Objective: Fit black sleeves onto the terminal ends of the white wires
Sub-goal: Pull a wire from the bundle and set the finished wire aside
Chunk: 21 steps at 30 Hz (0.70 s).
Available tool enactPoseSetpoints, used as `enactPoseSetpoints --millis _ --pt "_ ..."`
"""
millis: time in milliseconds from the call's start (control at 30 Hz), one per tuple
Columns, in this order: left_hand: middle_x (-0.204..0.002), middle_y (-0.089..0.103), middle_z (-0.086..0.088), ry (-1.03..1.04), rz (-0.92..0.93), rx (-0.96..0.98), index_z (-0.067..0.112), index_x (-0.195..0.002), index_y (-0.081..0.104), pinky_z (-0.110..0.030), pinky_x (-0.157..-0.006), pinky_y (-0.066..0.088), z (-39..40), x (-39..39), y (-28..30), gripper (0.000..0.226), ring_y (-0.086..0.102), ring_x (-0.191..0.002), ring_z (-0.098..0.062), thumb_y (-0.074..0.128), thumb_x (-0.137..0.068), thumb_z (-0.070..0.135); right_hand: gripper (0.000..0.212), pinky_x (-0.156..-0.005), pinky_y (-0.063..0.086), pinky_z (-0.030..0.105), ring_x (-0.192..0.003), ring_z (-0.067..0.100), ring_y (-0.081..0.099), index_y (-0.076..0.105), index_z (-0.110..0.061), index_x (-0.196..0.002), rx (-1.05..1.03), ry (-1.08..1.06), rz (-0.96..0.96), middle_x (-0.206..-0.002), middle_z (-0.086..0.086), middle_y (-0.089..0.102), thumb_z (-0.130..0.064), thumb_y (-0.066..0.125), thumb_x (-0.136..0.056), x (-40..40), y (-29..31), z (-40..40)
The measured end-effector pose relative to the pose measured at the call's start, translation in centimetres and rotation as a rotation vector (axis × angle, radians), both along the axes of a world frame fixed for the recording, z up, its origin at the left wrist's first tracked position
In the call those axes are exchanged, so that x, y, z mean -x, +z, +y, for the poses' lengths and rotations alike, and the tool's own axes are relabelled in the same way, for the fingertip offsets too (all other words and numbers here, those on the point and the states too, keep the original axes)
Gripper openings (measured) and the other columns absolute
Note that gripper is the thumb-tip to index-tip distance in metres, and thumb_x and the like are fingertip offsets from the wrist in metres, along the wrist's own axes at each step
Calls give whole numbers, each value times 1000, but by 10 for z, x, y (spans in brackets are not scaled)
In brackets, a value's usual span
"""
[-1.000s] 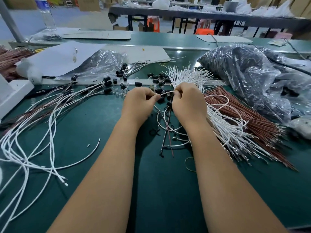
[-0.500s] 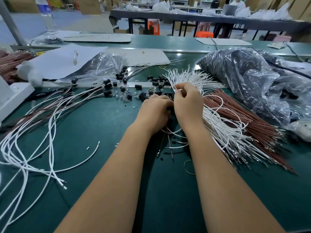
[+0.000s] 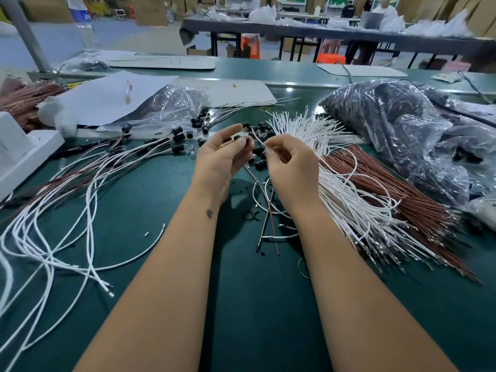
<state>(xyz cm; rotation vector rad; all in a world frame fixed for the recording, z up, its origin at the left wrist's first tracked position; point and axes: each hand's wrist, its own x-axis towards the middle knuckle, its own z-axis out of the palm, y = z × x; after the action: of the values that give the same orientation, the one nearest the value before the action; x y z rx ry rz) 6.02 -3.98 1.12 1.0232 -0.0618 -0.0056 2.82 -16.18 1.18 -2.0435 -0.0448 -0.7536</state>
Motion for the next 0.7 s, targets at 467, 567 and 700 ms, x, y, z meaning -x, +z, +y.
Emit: enactPoseSetpoints --millis 467,567,700 --pt "-84 73 -7 -67 42 175 5 -98 65 -23 -74 57 3 -3 2 21 69 -78 -14 47 -94 -6 11 -73 51 38 -81 19 59 69 -15 -90 143 0 -10 -90 0 64 -9 61 -90 5 2 2" --pt "-85 72 -7 -76 30 160 5 -98 65 -23 -77 57 3 -2 2 22 68 -80 -15 47 -94 -7 10 -74 52 37 -84 17 59 69 -16 -92 137 -27 -8 -92 -1 64 -10 61 -90 4 2 1" --pt "-89 71 -5 -86 12 114 9 -99 66 -23 -80 57 3 -2 3 26 66 -85 -14 47 -94 -8 9 -73 51 35 -83 16 59 69 -15 -92 148 -53 -18 -92 -1 64 -10 61 -90 3 1 1"
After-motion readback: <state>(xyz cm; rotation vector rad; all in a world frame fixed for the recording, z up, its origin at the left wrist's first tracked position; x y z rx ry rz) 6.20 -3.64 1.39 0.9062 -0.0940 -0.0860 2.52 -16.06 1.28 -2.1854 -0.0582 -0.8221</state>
